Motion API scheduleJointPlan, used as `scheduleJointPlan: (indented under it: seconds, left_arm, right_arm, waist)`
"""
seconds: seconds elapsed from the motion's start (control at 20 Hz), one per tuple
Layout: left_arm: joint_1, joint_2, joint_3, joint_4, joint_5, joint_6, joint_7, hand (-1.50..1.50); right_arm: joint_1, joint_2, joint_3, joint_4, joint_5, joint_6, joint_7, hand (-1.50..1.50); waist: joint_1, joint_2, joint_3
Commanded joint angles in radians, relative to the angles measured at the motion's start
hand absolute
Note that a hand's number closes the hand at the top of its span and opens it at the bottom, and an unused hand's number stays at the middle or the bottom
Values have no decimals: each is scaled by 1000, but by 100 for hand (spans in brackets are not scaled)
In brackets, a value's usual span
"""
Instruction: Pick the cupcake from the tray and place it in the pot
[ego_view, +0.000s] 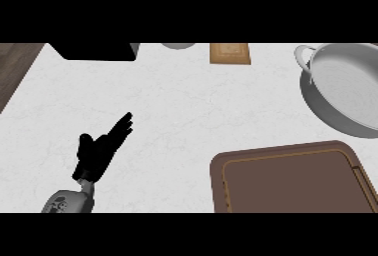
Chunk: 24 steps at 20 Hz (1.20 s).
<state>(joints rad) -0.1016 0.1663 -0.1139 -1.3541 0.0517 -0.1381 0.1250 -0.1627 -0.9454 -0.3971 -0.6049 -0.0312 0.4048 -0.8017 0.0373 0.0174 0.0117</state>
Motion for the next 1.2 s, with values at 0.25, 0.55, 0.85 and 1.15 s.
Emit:
scheduleJointPlan:
  seconds: [0.25,0.55,0.85,1.15]
  left_arm:
    - [-28,-26,-9,17,-14,13,7,0]
    - [-30,-15,4,59,-26,0,-30,0]
    - [-74,-7,5,-5,-21,-2,54,0]
    - [-32,-42,-10,23,-39,14,15,0]
  right_arm:
    - [-180,-123,43,160,100,8,-161,150]
    - [-351,-115,130,208,204,-56,-112,150]
    - [-547,-57,255,193,336,-123,46,150]
    - [-640,17,342,255,466,-190,42,150]
  waist:
    - [13,-2,-4]
    - [5,-4,-8]
    - [20,-3,-9]
    - [7,-3,-10]
